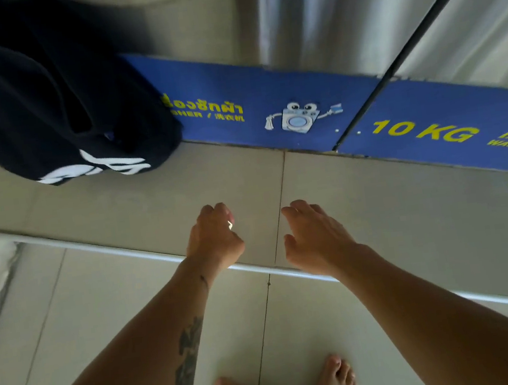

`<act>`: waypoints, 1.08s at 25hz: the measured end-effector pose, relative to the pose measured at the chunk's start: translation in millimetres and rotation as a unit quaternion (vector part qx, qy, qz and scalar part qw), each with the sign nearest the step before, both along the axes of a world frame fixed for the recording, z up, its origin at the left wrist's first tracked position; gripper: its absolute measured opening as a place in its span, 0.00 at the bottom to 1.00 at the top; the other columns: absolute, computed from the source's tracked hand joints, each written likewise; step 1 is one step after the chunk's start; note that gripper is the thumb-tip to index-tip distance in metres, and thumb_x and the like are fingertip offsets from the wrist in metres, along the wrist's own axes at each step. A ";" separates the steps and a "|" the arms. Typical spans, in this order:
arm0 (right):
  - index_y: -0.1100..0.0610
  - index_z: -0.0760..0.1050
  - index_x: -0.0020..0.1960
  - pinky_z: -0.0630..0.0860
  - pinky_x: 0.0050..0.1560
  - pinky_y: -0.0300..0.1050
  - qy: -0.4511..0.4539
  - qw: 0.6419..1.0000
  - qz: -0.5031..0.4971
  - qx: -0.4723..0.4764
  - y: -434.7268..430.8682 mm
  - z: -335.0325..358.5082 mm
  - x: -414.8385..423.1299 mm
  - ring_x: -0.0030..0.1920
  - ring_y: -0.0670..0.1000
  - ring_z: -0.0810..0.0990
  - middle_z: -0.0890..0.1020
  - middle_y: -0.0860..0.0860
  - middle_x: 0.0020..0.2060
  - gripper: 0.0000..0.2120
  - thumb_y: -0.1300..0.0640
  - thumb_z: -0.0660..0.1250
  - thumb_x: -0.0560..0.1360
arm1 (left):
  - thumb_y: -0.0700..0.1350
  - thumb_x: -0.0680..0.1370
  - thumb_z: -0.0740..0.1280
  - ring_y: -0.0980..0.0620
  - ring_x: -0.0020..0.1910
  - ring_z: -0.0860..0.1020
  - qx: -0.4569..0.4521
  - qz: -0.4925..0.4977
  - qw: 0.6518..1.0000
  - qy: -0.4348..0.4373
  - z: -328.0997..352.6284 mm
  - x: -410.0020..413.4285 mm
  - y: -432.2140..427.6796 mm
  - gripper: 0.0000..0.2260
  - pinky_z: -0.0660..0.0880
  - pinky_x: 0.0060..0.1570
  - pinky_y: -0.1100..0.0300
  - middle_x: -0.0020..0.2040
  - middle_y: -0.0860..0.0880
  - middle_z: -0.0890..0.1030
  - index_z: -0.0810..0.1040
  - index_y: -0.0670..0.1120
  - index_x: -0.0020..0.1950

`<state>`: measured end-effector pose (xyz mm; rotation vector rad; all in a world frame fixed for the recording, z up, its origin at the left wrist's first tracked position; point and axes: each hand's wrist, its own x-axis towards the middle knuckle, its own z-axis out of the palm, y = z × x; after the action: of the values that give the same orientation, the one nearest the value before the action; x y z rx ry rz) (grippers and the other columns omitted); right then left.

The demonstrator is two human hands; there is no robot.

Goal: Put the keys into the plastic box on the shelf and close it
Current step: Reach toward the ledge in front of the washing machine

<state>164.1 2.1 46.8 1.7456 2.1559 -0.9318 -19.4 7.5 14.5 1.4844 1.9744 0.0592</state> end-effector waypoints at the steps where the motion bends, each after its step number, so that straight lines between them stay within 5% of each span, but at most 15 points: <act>1: 0.57 0.65 0.72 0.72 0.64 0.55 0.004 1.000 0.002 0.005 -1.0 26.6 -5.6 0.68 0.57 0.68 0.69 0.54 0.69 0.22 0.54 0.59 0.79 | 0.36 0.70 0.63 0.43 0.48 0.78 -0.003 0.006 1.000 -0.008 29.8 -2.0 -1.8 0.12 0.70 0.43 0.60 0.50 0.47 0.74 0.76 0.47 0.51; 11: 0.57 0.67 0.71 0.71 0.64 0.52 0.035 0.996 0.051 0.065 -23.3 313.3 -62.7 0.67 0.58 0.70 0.71 0.54 0.67 0.21 0.53 0.59 0.78 | 0.40 0.69 0.64 0.42 0.53 0.78 0.004 0.099 0.994 -0.046 350.6 -37.5 -32.6 0.11 0.74 0.49 0.59 0.50 0.47 0.80 0.78 0.47 0.49; 18: 0.58 0.71 0.66 0.72 0.62 0.55 0.077 0.976 0.151 0.139 -29.8 472.4 -90.1 0.65 0.60 0.73 0.74 0.56 0.63 0.17 0.54 0.59 0.79 | 0.40 0.74 0.62 0.41 0.47 0.79 0.096 0.119 0.988 0.035 538.3 -67.7 -85.2 0.09 0.78 0.50 0.51 0.48 0.43 0.82 0.80 0.40 0.48; 21: 0.59 0.72 0.64 0.72 0.61 0.54 0.115 0.955 0.220 0.163 -45.8 519.4 -103.5 0.64 0.58 0.73 0.74 0.55 0.62 0.16 0.54 0.58 0.79 | 0.40 0.76 0.61 0.39 0.52 0.79 0.131 0.160 0.974 0.097 595.1 -73.6 -130.6 0.11 0.78 0.53 0.51 0.52 0.41 0.82 0.81 0.40 0.52; 24: 0.57 0.74 0.58 0.73 0.56 0.52 0.134 0.925 0.308 0.179 -74.8 551.3 -121.6 0.59 0.58 0.75 0.76 0.54 0.57 0.12 0.54 0.57 0.79 | 0.40 0.73 0.59 0.44 0.41 0.78 0.130 0.227 0.961 0.085 633.4 -81.7 -191.6 0.09 0.75 0.39 0.57 0.43 0.44 0.80 0.78 0.39 0.43; 27: 0.50 0.67 0.39 0.66 0.35 0.43 0.136 0.893 0.397 0.163 -126.0 577.2 -148.5 0.42 0.56 0.71 0.70 0.49 0.39 0.09 0.56 0.56 0.78 | 0.37 0.70 0.57 0.48 0.30 0.66 0.113 0.323 0.938 0.057 660.9 -85.4 -273.6 0.06 0.63 0.29 0.58 0.31 0.46 0.70 0.70 0.42 0.34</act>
<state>15.6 -123.9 624.0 0.6574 2.9551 -0.6235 -104.8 -266.1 675.3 0.9164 2.5431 0.5052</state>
